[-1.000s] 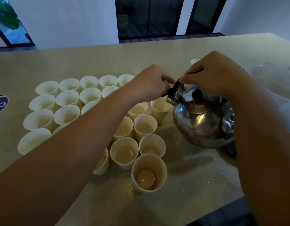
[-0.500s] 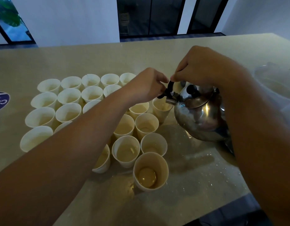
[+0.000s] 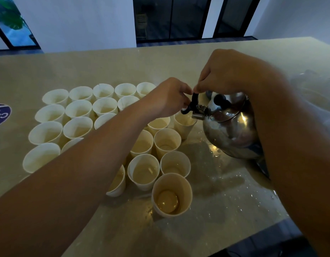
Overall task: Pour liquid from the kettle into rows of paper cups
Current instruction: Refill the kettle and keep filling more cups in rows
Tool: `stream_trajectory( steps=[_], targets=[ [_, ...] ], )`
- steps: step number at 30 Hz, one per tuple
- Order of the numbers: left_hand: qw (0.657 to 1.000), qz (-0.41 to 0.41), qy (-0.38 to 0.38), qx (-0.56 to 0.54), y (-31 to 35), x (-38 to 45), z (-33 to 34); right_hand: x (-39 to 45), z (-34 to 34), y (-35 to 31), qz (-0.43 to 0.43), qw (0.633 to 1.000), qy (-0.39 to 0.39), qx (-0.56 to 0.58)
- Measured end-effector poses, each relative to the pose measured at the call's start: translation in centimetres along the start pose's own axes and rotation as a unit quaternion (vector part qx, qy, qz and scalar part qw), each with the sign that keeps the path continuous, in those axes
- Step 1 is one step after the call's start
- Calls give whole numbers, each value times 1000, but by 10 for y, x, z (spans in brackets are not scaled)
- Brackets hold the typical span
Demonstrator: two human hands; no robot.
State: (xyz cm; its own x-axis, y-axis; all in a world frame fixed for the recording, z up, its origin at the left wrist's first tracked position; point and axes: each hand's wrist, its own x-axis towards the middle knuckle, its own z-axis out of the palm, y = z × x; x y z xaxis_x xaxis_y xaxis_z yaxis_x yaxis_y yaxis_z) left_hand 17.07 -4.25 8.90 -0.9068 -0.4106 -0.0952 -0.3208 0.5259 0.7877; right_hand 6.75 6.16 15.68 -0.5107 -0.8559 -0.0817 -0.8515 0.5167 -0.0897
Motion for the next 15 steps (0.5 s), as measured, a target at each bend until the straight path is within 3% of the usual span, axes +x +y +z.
stream_trajectory(
  steps=[15],
  targets=[
    [1000,16,-6,-7,-3,5,2,2,-2,2,-2,1000,-3,-12]
  ],
)
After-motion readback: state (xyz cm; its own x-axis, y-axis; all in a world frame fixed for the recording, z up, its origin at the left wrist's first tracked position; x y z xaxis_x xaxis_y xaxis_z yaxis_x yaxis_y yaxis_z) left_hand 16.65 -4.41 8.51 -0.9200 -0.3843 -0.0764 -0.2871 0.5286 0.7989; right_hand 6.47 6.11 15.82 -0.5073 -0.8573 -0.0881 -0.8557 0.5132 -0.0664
